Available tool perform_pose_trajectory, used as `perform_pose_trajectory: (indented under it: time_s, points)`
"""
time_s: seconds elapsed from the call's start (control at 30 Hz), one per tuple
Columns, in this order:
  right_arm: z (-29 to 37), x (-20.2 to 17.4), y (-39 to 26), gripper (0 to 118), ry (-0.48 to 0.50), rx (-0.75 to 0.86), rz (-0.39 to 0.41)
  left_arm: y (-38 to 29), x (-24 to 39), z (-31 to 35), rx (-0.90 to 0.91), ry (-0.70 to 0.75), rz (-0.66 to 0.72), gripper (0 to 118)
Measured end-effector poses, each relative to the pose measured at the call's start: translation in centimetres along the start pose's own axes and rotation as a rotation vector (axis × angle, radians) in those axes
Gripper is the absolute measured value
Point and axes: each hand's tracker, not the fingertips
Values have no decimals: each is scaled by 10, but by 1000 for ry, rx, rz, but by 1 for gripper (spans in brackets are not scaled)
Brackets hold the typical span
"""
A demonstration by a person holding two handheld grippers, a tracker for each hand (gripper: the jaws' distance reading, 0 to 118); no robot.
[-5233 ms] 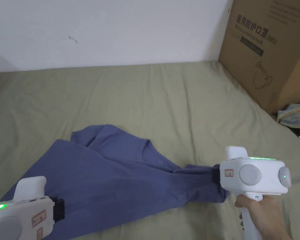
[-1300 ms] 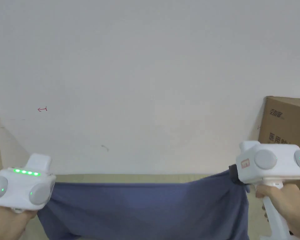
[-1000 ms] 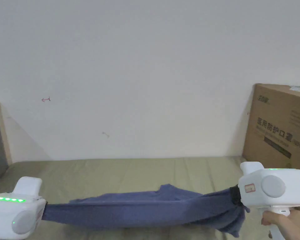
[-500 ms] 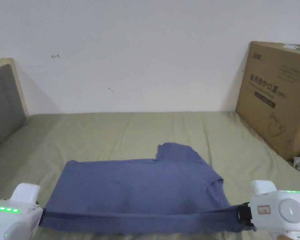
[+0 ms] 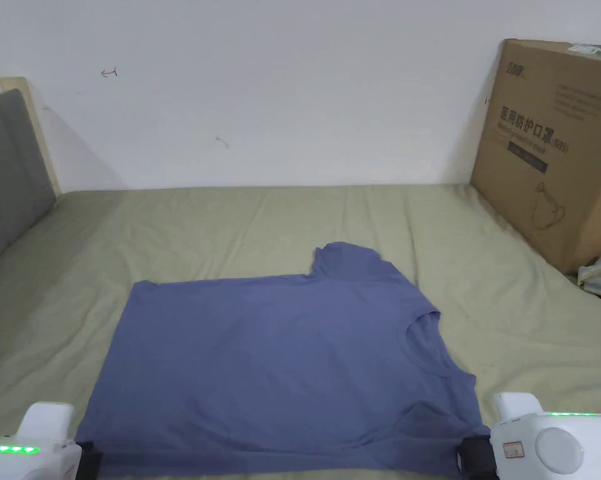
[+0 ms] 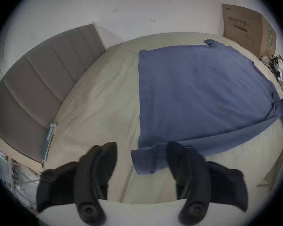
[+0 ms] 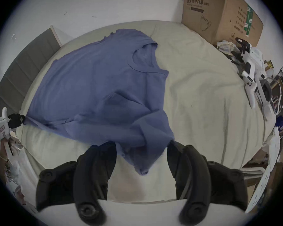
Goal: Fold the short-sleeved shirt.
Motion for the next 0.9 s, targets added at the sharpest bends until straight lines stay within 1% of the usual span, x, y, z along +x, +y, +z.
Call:
perform_pose_trajectory:
  time_s: [0.03,0.07,0.1,0.2,0.33,0.37,0.4,0.43,0.47,0.53,0.57,0.6,0.67,0.73,0.8,0.83,0.87,0.9]
  points:
    - [4,2,0,71,6,4,-8,1,-4,1,3,-4,23,76]
    - [8,2,1,70,21,16,-8,4,-8,6,28,-7,47,78]
    - [15,2,2,71,17,36,-6,7,-12,12,48,-23,67,80]
    - [33,-2,12,71,10,99,18,13,-11,38,105,-34,75,88]
    - [53,-11,25,68,65,170,50,15,-1,68,145,-82,62,88]
    - [54,-14,27,63,74,174,56,13,1,71,138,-114,67,83]
    - [54,-18,27,51,82,187,67,10,4,73,128,-146,80,69]
    - [53,-22,27,24,92,192,76,5,6,72,119,-167,96,33]
    - [51,-26,26,8,91,191,73,0,9,72,108,-178,102,1]
    - [42,-35,20,1,111,190,72,-13,18,70,103,-168,105,0]
    - [38,-38,17,1,138,167,78,-21,21,67,74,-169,88,0]
    - [34,-43,14,1,138,149,92,-29,25,66,43,-168,75,0]
    - [29,-50,9,1,105,118,146,-42,26,65,46,-182,133,0]
    - [23,-52,5,1,122,110,138,-46,19,63,28,-187,162,0]
    - [19,-50,5,1,148,104,91,-48,15,64,34,-162,164,0]
    - [17,-49,6,1,149,102,81,-44,8,62,31,-157,167,12]
    - [16,-49,7,1,144,101,80,-42,5,61,25,-145,170,12]
    - [15,-48,8,1,142,103,77,-41,2,58,24,-144,169,19]
